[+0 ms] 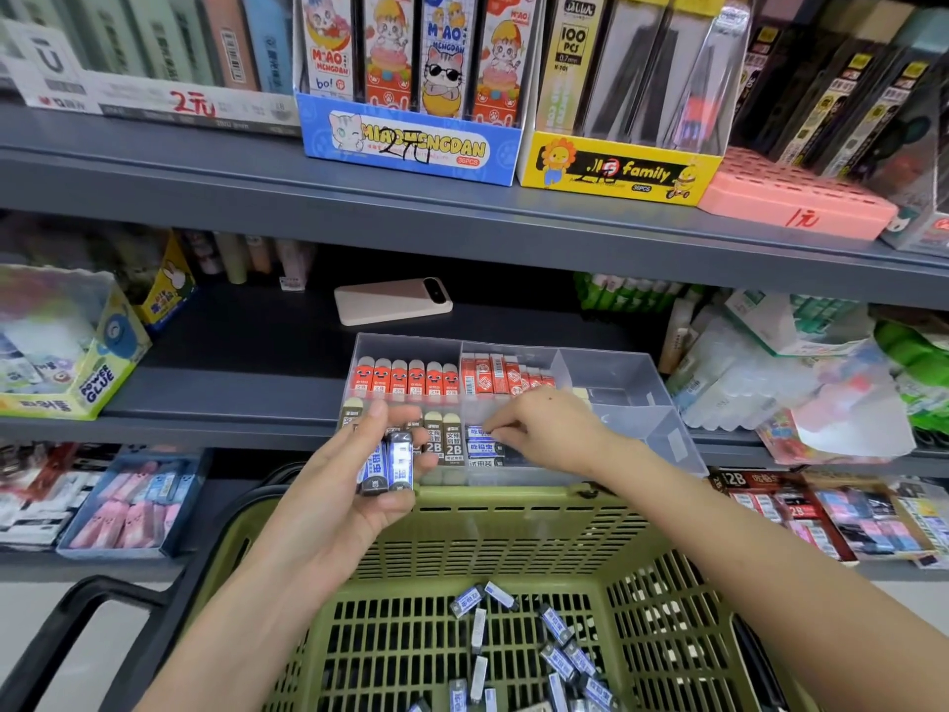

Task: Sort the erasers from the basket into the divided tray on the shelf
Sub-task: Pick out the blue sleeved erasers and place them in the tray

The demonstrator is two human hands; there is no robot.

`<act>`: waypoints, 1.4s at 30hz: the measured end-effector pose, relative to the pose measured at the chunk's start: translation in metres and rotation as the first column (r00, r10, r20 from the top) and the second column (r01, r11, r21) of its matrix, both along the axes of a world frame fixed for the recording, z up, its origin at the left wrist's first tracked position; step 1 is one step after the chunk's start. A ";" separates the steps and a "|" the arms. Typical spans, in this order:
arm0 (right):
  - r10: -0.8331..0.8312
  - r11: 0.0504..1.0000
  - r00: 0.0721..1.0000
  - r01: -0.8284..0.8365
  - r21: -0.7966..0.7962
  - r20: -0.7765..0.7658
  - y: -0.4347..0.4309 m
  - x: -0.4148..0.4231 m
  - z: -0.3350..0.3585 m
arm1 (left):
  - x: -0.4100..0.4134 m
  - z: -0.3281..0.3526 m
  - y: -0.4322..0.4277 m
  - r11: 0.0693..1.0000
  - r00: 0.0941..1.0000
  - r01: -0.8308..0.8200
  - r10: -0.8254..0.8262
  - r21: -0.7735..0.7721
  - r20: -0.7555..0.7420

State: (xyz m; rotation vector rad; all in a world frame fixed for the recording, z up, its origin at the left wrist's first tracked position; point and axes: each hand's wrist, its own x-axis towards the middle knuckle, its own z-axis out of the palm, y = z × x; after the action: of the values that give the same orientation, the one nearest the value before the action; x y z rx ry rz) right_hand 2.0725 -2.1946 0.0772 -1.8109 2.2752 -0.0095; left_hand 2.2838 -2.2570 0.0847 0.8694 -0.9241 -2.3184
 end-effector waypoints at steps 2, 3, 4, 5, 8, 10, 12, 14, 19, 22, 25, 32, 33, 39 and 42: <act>-0.050 0.987 0.998 0.056 -0.149 0.046 0.004 0.007 0.008 | -0.002 0.001 0.000 1.000 1.000 0.009 -0.009 0.018 -0.017; -0.072 0.963 0.988 0.105 -0.246 0.139 0.008 0.014 0.014 | -0.002 0.001 0.000 1.000 0.999 0.017 -0.016 0.025 -0.030; -0.066 0.933 0.962 0.153 -0.324 0.264 0.011 0.022 0.019 | -0.003 0.001 0.001 0.999 0.999 0.028 -0.027 0.028 -0.043; -0.033 0.911 0.923 0.186 -0.368 0.383 0.015 0.032 0.025 | -0.002 0.001 0.002 0.999 0.997 0.041 -0.039 0.025 -0.060; 0.031 0.892 0.875 0.193 -0.408 0.482 0.022 0.060 0.035 | -0.004 0.004 0.004 0.998 0.992 0.068 -0.069 -0.006 -0.104; 0.022 0.888 0.898 0.185 -0.420 0.440 0.022 0.071 0.037 | -0.007 0.006 0.007 0.996 0.991 0.083 -0.087 -0.040 -0.104; 0.028 0.892 0.875 0.197 -0.407 0.484 0.021 0.073 0.038 | -0.009 0.008 0.009 0.994 0.992 0.091 -0.095 -0.056 -0.087; 0.054 0.911 0.795 0.209 -0.356 0.605 0.022 0.070 0.042 | -0.008 0.008 0.011 0.994 0.990 0.099 -0.102 -0.035 -0.095; 0.011 0.888 0.406 0.416 -0.195 0.914 0.023 0.023 0.057 | -0.001 0.008 0.005 0.997 0.996 0.070 -0.071 -0.017 -0.061; -0.143 0.955 0.656 0.289 -0.071 0.741 0.017 -0.008 0.053 | 0.003 0.007 0.002 0.998 0.998 0.046 -0.047 -0.030 -0.049; -0.179 0.979 0.835 0.098 0.180 0.521 0.004 -0.017 0.040 | 0.004 0.004 0.002 0.997 0.998 0.047 -0.049 -0.053 -0.039; -0.137 0.902 0.933 -0.021 0.431 0.333 -0.017 -0.016 0.021 | 0.004 0.000 0.000 0.996 0.997 0.067 -0.068 -0.062 -0.027; -0.134 0.905 0.932 -0.024 0.425 0.337 -0.017 -0.015 0.019 | 0.004 0.000 0.000 0.996 0.997 0.068 -0.070 -0.061 -0.026; -0.139 0.958 0.891 0.011 0.285 0.433 -0.009 -0.023 0.022 | 0.003 -0.002 0.000 0.994 0.997 0.076 -0.078 -0.074 -0.020; -0.083 0.975 0.918 -0.006 0.223 0.388 -0.003 -0.025 0.029 | 0.002 -0.001 0.002 0.996 0.997 0.069 -0.071 -0.063 -0.022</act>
State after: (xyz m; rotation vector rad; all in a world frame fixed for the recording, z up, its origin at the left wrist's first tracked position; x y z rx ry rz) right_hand 2.0476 -2.1975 0.1064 -1.4926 1.9411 -0.1155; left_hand 2.2858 -2.2551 0.0835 0.7933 -1.0256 -2.3405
